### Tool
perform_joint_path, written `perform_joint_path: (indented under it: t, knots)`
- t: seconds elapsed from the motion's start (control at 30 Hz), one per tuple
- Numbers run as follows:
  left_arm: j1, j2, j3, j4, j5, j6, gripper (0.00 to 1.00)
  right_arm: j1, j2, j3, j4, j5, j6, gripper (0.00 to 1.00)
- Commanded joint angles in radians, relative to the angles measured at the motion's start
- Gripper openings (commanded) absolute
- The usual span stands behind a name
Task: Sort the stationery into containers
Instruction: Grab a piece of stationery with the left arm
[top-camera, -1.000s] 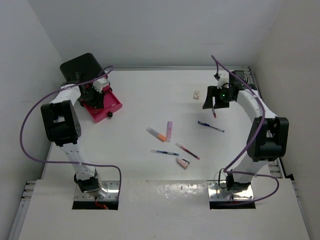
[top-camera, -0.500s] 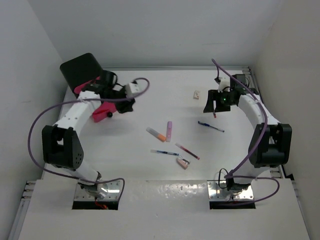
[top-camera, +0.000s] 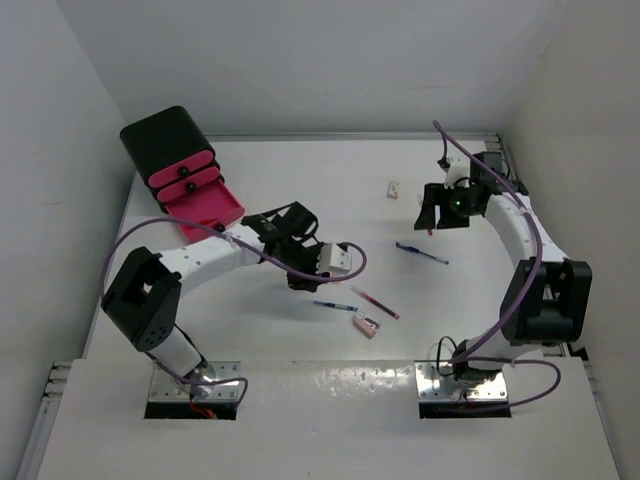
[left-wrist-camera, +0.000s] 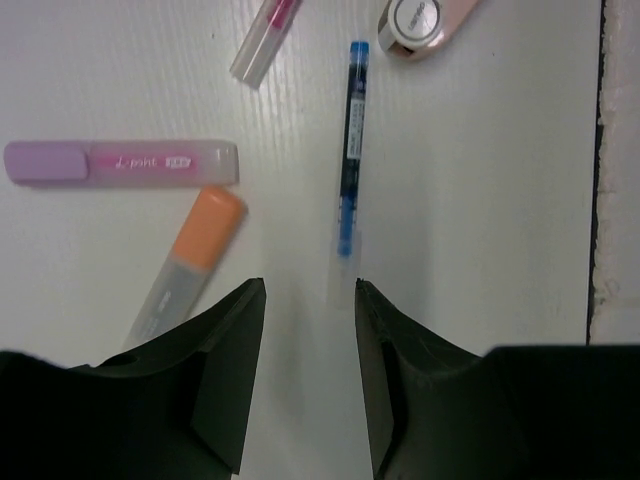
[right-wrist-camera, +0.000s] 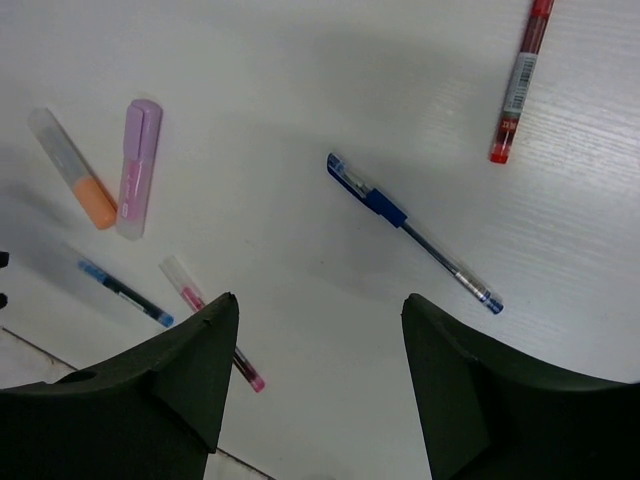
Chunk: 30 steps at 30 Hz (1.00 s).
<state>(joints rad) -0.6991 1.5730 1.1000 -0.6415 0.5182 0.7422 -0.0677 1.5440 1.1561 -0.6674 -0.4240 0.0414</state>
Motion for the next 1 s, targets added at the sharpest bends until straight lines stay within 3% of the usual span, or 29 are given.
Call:
perform_joint_path:
  t: [0.0,0.37,0.73,0.83,0.93,0.97]
  knots:
    - [-0.060,0.041,0.001,0.121,-0.066,-0.087,0.47,-0.029,-0.050,-0.009,-0.049,-0.054,-0.034,0.66]
    - [-0.218,0.148,0.000,0.217,-0.122,-0.124,0.48,-0.099,-0.174,-0.108,-0.126,-0.045,-0.153,0.65]
    - [-0.267,0.206,-0.055,0.282,-0.201,-0.138,0.47,-0.095,-0.122,-0.151,-0.061,0.074,-0.221,0.69]
    - [-0.266,0.213,-0.069,0.293,-0.216,-0.141,0.43,-0.095,-0.116,-0.153,-0.054,0.073,-0.229,0.69]
    - [-0.267,0.211,-0.092,0.305,-0.225,-0.145,0.30,-0.096,-0.101,-0.159,-0.040,0.076,-0.248,0.69]
    - [-0.270,0.211,-0.104,0.306,-0.231,-0.147,0.21,-0.095,-0.094,-0.162,-0.037,0.068,-0.273,0.69]
